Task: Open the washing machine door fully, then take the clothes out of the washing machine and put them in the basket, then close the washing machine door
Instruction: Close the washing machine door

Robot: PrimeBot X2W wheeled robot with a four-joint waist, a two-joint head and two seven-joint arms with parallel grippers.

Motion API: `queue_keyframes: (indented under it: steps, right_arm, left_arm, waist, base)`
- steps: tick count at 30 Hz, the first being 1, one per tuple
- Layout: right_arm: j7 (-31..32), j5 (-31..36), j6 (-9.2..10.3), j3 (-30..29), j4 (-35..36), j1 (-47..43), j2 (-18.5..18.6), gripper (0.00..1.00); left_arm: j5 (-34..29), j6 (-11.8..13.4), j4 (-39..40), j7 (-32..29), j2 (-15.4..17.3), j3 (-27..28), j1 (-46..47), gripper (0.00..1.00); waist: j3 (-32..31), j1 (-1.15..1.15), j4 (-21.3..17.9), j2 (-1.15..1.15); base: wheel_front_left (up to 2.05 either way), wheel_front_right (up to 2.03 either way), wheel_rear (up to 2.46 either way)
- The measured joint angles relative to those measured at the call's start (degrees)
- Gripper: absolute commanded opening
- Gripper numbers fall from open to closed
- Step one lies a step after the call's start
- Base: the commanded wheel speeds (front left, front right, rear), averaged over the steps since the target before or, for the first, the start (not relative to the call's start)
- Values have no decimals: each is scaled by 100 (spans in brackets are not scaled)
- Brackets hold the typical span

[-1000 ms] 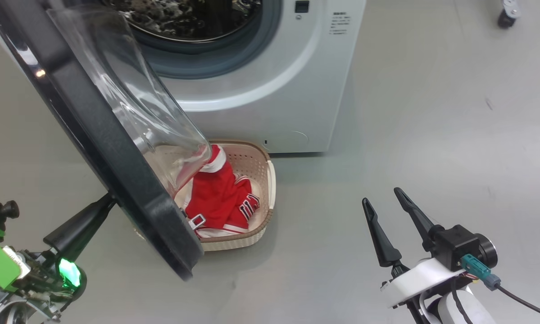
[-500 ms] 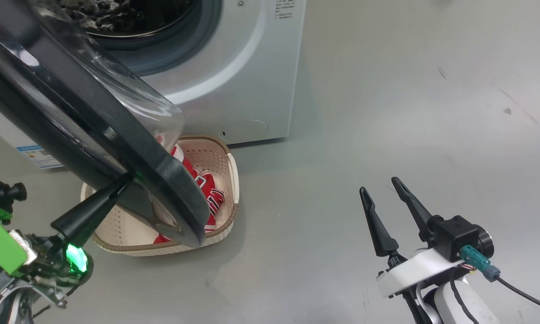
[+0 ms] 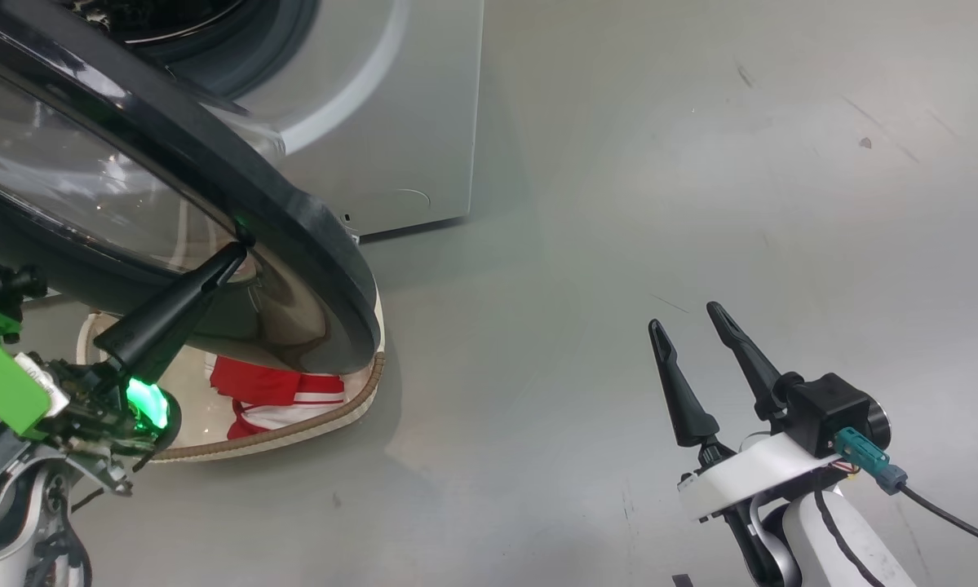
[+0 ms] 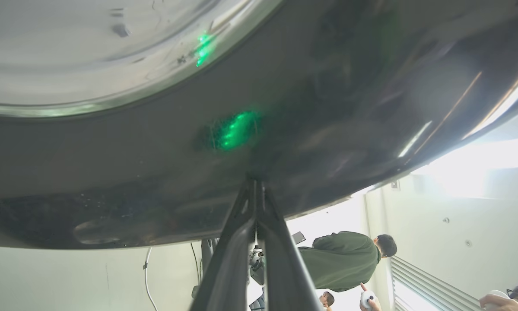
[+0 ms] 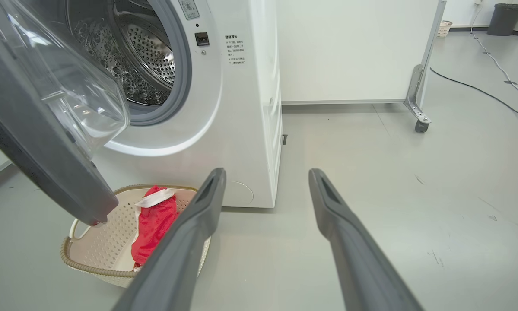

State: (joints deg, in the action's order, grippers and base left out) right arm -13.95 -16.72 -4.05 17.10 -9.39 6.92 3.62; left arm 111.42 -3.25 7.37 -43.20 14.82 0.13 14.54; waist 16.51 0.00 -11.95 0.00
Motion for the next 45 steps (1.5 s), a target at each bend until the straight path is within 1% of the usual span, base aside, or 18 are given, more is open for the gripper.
queue_keyframes:
  steps: [6,8,10,18,31,37,45]
  right_arm:
    - [-7,-42,-5,-1,-22,82,-7,100]
    - [-8,-44,-37,0,-23,108,-9,100]
    - [-8,-51,-40,1,-26,125,-10,100]
    - [-24,-85,-57,41,-99,265,-29,100]
    - [-24,-142,-93,42,-146,447,-47,100]
    - [-24,-154,-93,-4,-146,455,-57,100]
    - [-24,-186,-93,-54,-147,456,-80,100]
  left_arm:
    - [-126,1,-89,118,-66,-43,298,0]
    - [-172,3,-145,170,-125,-54,419,0]
    - [-242,43,-199,221,-156,-82,544,0]
    - [-361,48,-579,478,-304,-114,1084,0]
    - [-647,42,-1316,788,-453,-122,1926,0]
    - [-672,-16,-1639,923,-509,-89,2262,0]
    - [-713,-149,-1924,982,-531,-44,2384,0]
  waist:
    - [138,0,-131,0]
    - [194,0,-178,0]
    - [251,0,-222,0]
    - [455,0,-409,0]
    - [641,0,-689,0]
    - [669,0,-752,0]
    - [661,0,-756,0]
  base:
    - [0,0,0]
    - [0,0,0]
    - [0,0,0]
    - [0,0,0]
    - [0,0,0]
    - [0,0,0]
    - [0,0,0]
